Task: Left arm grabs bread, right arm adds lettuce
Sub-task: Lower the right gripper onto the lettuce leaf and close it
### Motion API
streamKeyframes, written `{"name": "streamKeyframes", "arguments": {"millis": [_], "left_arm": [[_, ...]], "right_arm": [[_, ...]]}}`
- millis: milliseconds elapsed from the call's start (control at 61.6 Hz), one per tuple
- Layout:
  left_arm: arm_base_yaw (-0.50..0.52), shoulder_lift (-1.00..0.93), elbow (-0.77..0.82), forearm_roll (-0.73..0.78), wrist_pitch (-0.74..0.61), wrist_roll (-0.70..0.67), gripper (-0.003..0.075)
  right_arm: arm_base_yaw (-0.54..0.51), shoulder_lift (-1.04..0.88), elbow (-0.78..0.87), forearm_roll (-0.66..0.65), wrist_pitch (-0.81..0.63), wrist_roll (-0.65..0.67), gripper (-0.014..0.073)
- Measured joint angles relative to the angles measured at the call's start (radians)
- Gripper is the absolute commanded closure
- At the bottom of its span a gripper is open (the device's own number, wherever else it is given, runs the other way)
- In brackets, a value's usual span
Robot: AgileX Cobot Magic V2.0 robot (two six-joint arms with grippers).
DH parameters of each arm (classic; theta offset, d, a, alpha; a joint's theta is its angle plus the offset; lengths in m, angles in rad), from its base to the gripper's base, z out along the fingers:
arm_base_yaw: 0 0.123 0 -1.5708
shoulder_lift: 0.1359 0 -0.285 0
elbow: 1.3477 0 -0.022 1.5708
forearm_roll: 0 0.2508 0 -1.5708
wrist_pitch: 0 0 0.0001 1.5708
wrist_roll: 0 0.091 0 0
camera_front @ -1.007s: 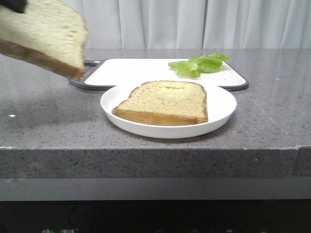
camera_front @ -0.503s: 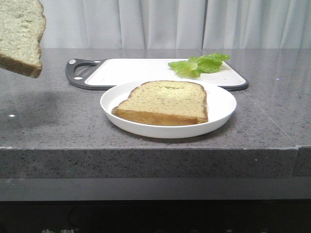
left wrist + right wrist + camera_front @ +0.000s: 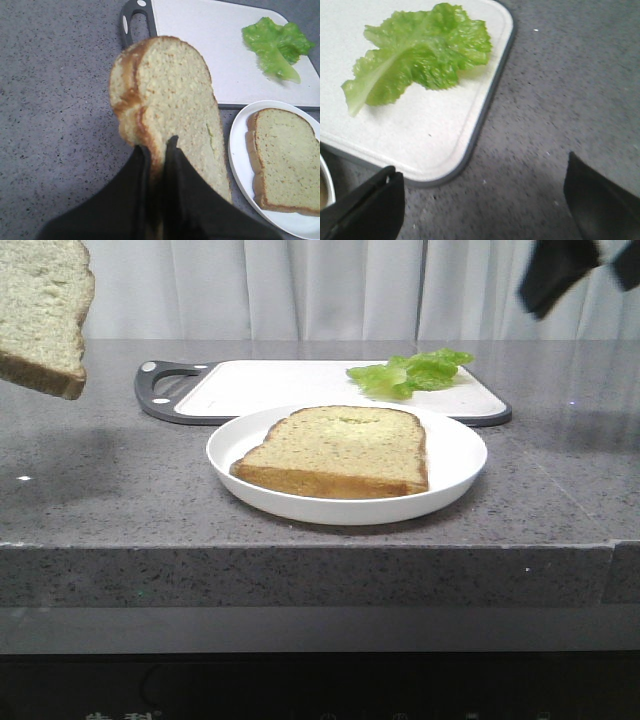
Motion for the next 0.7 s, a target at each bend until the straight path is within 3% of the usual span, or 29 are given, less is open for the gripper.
{"name": "streamKeyframes", "arguments": {"millis": [325, 698], "left_arm": [[0.0, 0.0, 0.0, 0.0, -0.001, 0.0, 0.0739], [0.0, 0.0, 0.0, 0.0, -0.001, 0.0, 0.0739]], "right_arm": [[0.036, 0.359, -0.45, 0.073, 0.243, -0.124, -0.006], [0.036, 0.599, -0.759, 0.082, 0.427, -0.161, -0.006]]}}
